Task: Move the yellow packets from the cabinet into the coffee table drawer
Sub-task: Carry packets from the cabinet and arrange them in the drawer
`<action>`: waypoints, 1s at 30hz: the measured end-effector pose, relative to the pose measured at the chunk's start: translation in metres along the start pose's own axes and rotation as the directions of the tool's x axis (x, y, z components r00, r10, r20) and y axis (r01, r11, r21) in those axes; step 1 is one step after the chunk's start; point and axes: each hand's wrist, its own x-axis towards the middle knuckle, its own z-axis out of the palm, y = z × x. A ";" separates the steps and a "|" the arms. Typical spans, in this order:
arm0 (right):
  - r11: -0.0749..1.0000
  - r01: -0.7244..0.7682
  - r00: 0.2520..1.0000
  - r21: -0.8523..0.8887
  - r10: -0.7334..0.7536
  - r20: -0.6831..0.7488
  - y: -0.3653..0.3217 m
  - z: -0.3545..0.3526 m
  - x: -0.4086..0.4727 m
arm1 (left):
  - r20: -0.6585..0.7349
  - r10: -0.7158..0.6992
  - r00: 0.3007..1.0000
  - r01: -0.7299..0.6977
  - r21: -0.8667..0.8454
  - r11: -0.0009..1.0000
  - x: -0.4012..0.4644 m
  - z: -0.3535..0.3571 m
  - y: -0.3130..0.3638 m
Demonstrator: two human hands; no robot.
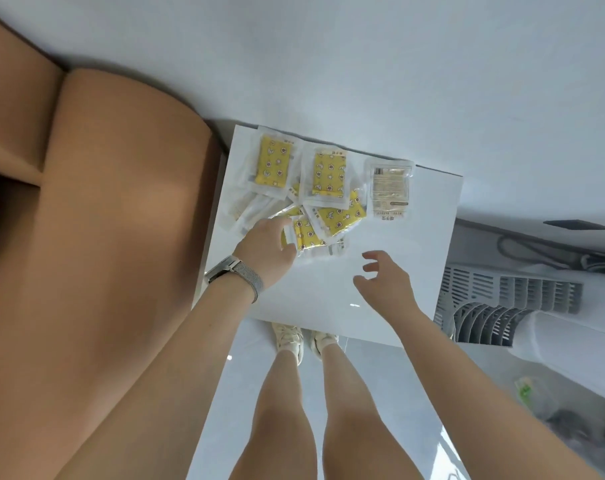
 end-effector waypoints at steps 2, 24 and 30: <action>0.999 0.034 0.999 0.007 -0.034 -0.015 -0.007 0.001 0.016 | -0.013 -0.003 1.000 0.003 -0.036 0.999 0.007 0.001 0.000; 0.939 0.026 0.966 -0.343 -0.111 -0.233 -0.128 0.007 0.126 | -0.140 -0.096 0.985 0.056 -0.262 0.963 0.033 0.002 -0.014; 0.939 0.044 0.961 -0.341 -0.132 -0.241 -0.131 0.009 0.134 | -0.133 -0.008 0.991 -0.011 -0.142 0.990 0.037 0.002 -0.014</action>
